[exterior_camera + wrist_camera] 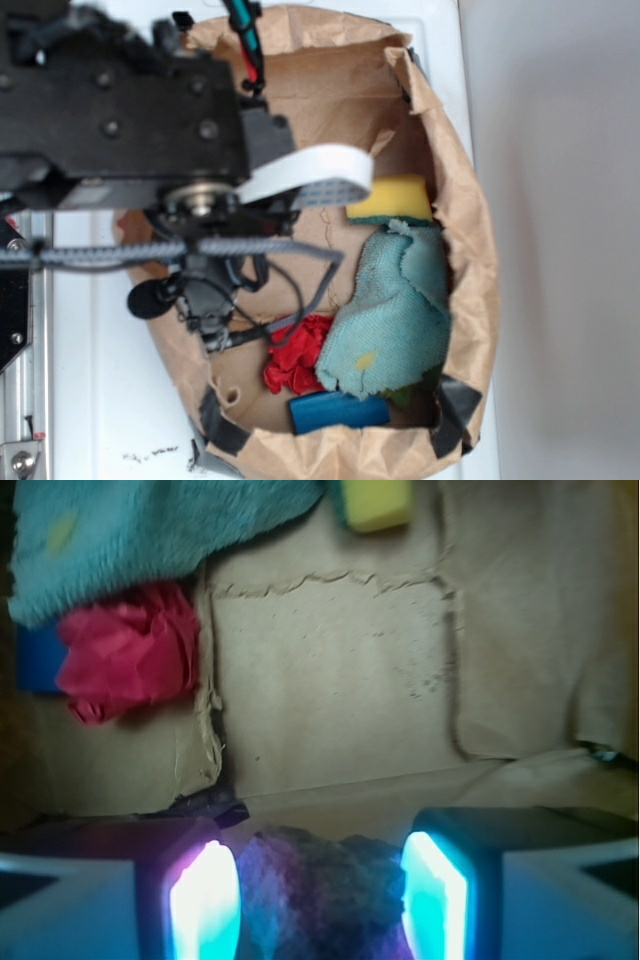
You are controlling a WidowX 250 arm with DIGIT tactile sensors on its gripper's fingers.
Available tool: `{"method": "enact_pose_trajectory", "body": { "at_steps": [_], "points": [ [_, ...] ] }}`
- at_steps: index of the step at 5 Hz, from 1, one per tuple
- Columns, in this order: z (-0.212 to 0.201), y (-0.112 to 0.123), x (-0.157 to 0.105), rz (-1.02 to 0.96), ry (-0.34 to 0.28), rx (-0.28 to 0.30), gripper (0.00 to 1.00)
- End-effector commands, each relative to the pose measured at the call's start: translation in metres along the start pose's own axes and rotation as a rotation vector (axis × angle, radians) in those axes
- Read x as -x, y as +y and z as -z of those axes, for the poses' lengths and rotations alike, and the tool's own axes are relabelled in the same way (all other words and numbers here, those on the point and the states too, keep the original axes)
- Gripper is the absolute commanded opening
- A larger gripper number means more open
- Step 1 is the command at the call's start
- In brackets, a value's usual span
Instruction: Grab the rock.
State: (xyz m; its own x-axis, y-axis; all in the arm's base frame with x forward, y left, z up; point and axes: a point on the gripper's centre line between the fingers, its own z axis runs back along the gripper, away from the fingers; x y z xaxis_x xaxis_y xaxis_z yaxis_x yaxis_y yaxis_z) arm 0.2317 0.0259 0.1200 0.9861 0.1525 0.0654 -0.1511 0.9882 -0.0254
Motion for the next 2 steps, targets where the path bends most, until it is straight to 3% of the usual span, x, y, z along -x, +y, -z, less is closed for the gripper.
{"method": "enact_pose_trajectory", "body": {
  "at_steps": [1, 2],
  "points": [
    [-0.0450, 0.0011, -0.0325, -0.067, -0.154, 0.036, 0.00],
    [-0.0529, -0.0017, -0.0403, -0.077, -0.186, 0.045, 0.00]
  ]
}}
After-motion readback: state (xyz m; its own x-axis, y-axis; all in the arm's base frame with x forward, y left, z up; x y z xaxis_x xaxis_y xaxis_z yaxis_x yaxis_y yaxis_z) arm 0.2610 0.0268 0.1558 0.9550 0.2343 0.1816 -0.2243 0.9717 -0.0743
